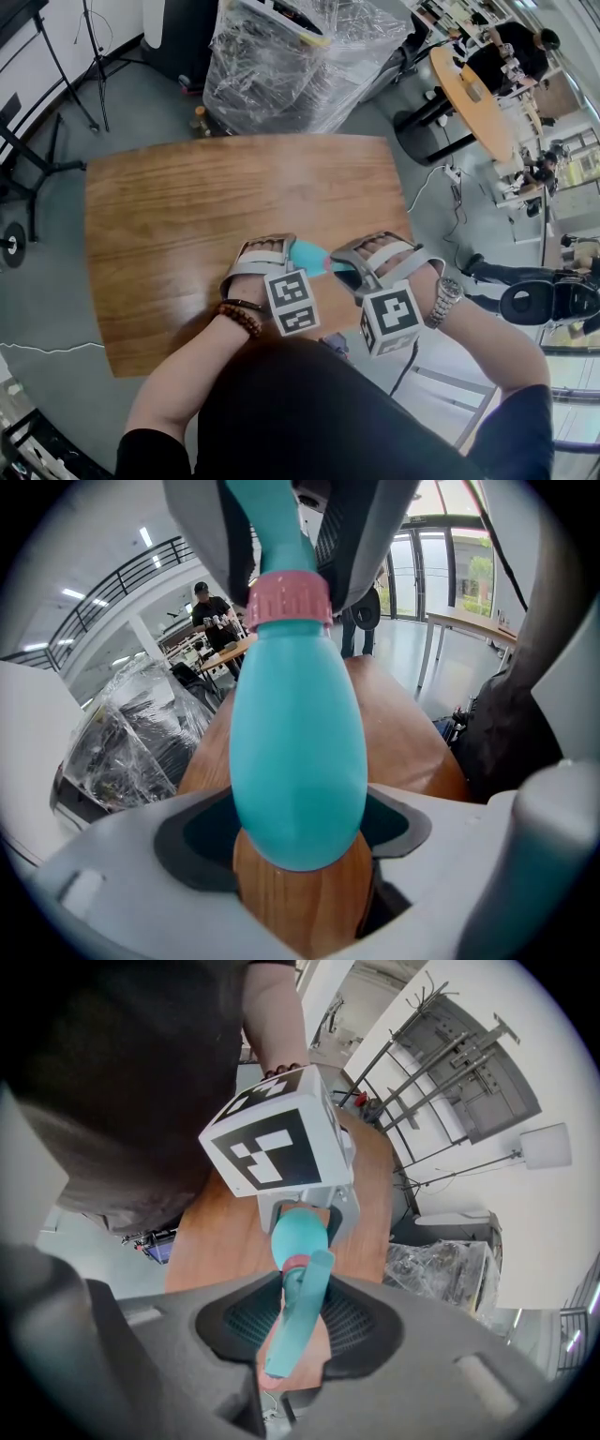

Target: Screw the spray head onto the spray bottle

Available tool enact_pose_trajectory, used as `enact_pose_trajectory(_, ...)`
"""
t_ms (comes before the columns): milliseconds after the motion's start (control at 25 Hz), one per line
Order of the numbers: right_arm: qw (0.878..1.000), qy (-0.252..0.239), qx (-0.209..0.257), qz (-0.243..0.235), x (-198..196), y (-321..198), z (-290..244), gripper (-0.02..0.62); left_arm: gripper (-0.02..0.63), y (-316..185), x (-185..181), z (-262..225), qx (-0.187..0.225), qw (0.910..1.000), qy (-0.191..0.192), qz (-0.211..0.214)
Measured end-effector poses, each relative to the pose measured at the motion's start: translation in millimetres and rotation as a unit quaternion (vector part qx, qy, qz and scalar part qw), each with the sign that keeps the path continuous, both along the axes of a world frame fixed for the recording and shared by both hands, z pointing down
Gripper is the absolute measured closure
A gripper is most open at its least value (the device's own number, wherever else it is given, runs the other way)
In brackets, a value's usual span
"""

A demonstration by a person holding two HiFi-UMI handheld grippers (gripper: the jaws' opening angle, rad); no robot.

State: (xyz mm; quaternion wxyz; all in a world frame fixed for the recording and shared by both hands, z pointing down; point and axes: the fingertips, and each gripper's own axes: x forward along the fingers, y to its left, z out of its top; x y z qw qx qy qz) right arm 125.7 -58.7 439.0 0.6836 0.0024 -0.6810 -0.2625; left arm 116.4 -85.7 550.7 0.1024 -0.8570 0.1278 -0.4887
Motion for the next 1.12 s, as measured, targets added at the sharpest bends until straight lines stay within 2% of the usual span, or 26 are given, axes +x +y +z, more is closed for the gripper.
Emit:
enact_pose_trajectory(200, 1.0, -0.001, 0.003, 0.016, 2, -3, 2, 0.477, 0.201, -5, -1, -2, 0.014, 0.9998, 0.005, -0.012)
enact_pose_trajectory(320, 0.995, -0.028, -0.029, 0.087, 1, -4, 3, 0.477, 0.204, -7, -2, -2, 0.025, 0.9995, 0.001, -0.018)
enact_pose_trajectory(400, 0.982, -0.064, -0.069, 0.166, 0, -6, 3, 0.477, 0.204, -10, -3, -4, 0.034, 0.9992, 0.001, -0.022)
enact_pose_trajectory(480, 0.954, -0.096, -0.113, 0.26, 3, -7, 4, 0.477, 0.206, -12, -3, -5, 0.046, 0.9986, -0.003, -0.025)
enact_pose_trajectory(560, 0.911, -0.12, -0.153, 0.363, 8, -8, 8, 0.477, 0.206, -12, -4, -5, 0.059, 0.9979, -0.012, -0.025)
enact_pose_trajectory(600, 0.882, -0.133, -0.174, 0.417, 11, -9, 11, 0.477, 0.207, -12, -4, -4, 0.066, 0.9974, -0.019, -0.022)
enact_pose_trajectory(640, 0.847, -0.147, -0.196, 0.472, 15, -9, 15, 0.476, 0.207, -11, -5, -2, 0.073, 0.9968, -0.027, -0.019)
enact_pose_trajectory(680, 0.802, -0.165, -0.222, 0.529, 18, -9, 20, 0.475, 0.207, -10, -5, 0, 0.078, 0.9963, -0.033, -0.016)
enact_pose_trajectory(760, 0.702, -0.205, -0.275, 0.624, 21, -8, 26, 0.472, 0.207, -8, -4, 4, 0.081, 0.9959, -0.038, -0.014)
enact_pose_trajectory(800, 0.662, -0.222, -0.294, 0.653, 21, -8, 28, 0.472, 0.207, -7, -4, 5, 0.079, 0.996, -0.038, -0.014)
enact_pose_trajectory(840, 0.635, -0.235, -0.305, 0.669, 21, -8, 28, 0.471, 0.207, -6, -3, 7, 0.077, 0.9963, -0.036, -0.015)
enact_pose_trajectory(880, 0.623, -0.242, -0.31, 0.677, 21, -8, 29, 0.471, 0.207, -6, -2, 8, 0.073, 0.9967, -0.034, -0.015)
enact_pose_trajectory(920, 0.621, -0.244, -0.309, 0.678, 21, -8, 29, 0.471, 0.207, -5, -1, 9, 0.067, 0.9972, -0.03, -0.016)
enact_pose_trajectory(960, 0.625, -0.245, -0.306, 0.675, 21, -9, 28, 0.471, 0.207, -3, 1, 10, 0.061, 0.9977, -0.024, -0.017)
enact_pose_trajectory(1040, 0.641, -0.246, -0.302, 0.661, 20, -9, 26, 0.47, 0.207, -1, 4, 9, 0.049, 0.9986, -0.011, -0.017)
enact_pose_trajectory(1120, 0.661, -0.25, -0.299, 0.641, 18, -9, 20, 0.425, 0.207, 2, 7, 7, 0.041, 0.999, 0.001, -0.015)
